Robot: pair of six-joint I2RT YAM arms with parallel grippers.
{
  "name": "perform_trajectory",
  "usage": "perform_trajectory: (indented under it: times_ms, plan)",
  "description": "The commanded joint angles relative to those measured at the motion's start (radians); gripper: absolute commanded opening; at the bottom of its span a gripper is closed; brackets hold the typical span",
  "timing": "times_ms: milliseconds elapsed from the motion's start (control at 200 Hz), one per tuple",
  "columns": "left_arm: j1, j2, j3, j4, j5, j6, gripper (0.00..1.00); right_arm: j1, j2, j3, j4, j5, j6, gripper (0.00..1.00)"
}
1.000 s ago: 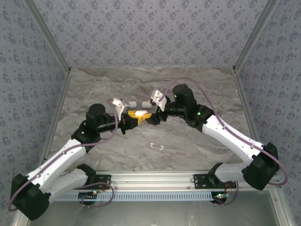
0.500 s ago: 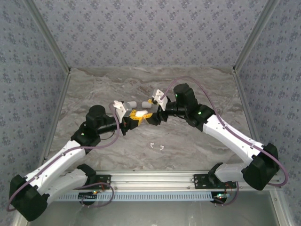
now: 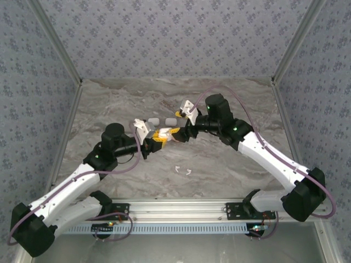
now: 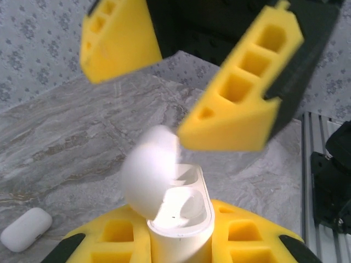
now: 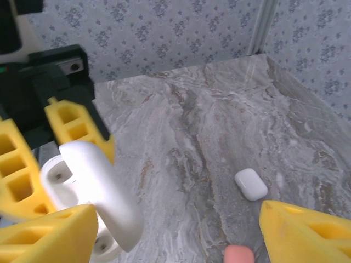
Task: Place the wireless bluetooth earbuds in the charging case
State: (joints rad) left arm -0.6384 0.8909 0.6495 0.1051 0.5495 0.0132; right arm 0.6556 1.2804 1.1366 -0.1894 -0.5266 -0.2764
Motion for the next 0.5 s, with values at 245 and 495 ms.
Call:
perform_trajectory:
  times_ms: [245, 495]
  plan:
    - [-0.013, -0.014, -0.024, 0.054, 0.008, 0.028, 0.00, -0.022, -0.068, 0.022, -0.010, 0.015, 0.045, 0.80]
    - [-0.017, -0.066, -0.120, 0.160, -0.049, 0.058, 0.00, -0.042, -0.227, -0.037, -0.156, 0.206, 0.269, 1.00]
